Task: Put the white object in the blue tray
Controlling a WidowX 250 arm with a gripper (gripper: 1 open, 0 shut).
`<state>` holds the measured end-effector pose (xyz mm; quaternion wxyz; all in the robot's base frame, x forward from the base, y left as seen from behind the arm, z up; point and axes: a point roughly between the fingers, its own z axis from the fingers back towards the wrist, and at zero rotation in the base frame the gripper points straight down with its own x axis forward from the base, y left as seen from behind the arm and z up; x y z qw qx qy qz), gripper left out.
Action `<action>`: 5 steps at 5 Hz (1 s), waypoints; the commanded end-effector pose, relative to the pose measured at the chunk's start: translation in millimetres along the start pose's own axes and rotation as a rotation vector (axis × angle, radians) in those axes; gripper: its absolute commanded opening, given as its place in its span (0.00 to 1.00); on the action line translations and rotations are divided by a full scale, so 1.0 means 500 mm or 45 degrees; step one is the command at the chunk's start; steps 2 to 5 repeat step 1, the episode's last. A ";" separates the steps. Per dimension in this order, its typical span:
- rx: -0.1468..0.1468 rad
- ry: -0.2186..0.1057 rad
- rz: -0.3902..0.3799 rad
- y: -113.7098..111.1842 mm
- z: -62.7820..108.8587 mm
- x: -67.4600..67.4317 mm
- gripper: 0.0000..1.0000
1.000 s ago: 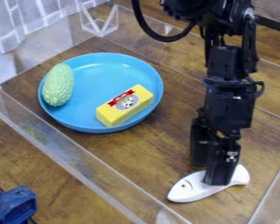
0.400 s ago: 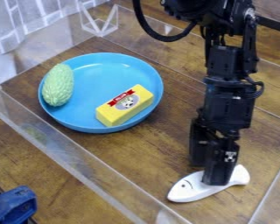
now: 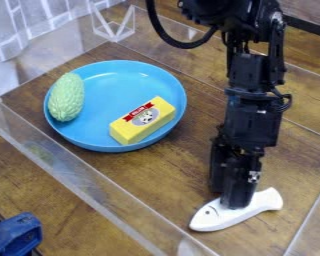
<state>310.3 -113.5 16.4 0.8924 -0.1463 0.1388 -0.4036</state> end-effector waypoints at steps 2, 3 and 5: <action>0.011 0.048 0.007 0.015 -0.017 -0.016 1.00; 0.011 0.048 0.007 0.015 -0.017 -0.016 1.00; 0.011 0.048 0.007 0.015 -0.017 -0.016 1.00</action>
